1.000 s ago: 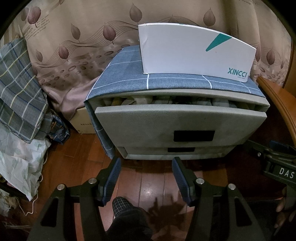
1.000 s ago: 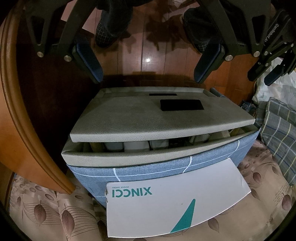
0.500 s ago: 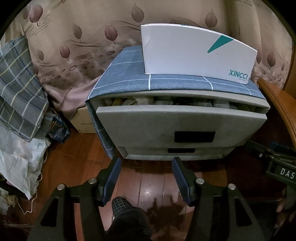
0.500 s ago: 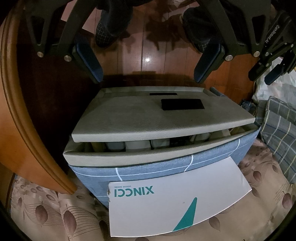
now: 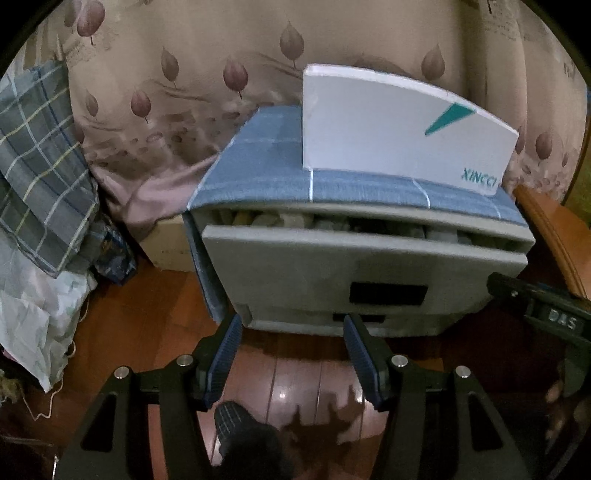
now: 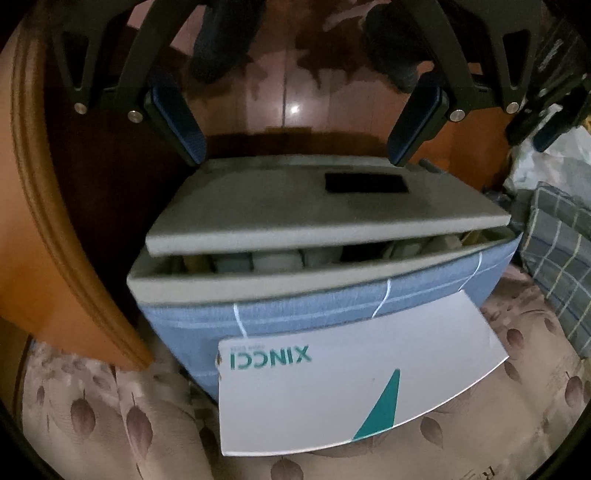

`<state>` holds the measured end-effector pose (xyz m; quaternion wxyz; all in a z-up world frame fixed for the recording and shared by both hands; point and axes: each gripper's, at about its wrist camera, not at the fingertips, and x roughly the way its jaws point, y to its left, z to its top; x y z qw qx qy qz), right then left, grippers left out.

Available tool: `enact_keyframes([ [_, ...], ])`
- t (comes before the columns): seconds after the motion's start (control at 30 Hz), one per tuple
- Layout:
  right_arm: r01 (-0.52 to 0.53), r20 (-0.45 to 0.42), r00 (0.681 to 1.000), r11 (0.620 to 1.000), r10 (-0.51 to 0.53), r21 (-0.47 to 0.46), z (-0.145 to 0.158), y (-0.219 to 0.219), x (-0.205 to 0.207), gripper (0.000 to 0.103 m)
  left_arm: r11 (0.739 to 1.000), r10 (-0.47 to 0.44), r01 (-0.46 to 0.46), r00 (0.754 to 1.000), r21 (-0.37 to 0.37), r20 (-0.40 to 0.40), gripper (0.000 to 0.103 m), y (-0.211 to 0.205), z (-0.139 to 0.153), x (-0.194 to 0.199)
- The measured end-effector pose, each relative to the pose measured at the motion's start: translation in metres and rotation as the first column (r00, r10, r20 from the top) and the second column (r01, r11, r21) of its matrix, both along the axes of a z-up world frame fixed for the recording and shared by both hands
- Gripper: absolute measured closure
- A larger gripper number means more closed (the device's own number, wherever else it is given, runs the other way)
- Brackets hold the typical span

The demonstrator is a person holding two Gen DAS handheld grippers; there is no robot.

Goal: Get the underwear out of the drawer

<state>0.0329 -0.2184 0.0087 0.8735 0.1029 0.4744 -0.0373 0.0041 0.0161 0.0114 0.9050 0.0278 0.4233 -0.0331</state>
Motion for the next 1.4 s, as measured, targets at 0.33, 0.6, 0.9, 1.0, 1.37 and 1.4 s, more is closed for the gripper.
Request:
enact_keyframes([
  [0.33,0.013,-0.002,1.0,0.998,-0.013,-0.059,-0.011,-0.007,0.042,0.005,0.999,0.016,-0.017,1.0,-0.042,-0.003,0.044,0.011,0.006,0.044],
  [0.6,0.041,0.001,0.999,0.996,-0.041,-0.078,-0.02,-0.012,0.067,0.005,1.0,0.0,0.0,1.0,-0.006,0.01,0.044,0.01,0.002,0.086],
  [0.9,0.024,0.027,0.999,0.991,-0.02,-0.134,-0.024,0.001,0.078,0.003,0.999,-0.037,0.037,0.999,0.001,-0.012,0.044,0.001,-0.016,0.113],
  [1.0,0.026,0.027,0.999,0.99,-0.023,-0.136,-0.026,0.003,0.082,0.0,0.999,-0.038,0.038,0.999,-0.005,-0.02,0.044,0.002,-0.02,0.121],
  [1.37,0.028,-0.027,0.999,0.989,-0.032,-0.142,-0.027,0.005,0.091,0.0,0.998,-0.056,0.056,0.997,0.01,-0.056,0.044,-0.002,-0.037,0.136],
  [1.4,0.025,-0.04,0.999,0.99,-0.031,-0.141,-0.028,0.005,0.093,0.0,0.998,-0.062,0.064,0.996,0.025,-0.061,0.044,-0.004,-0.039,0.138],
])
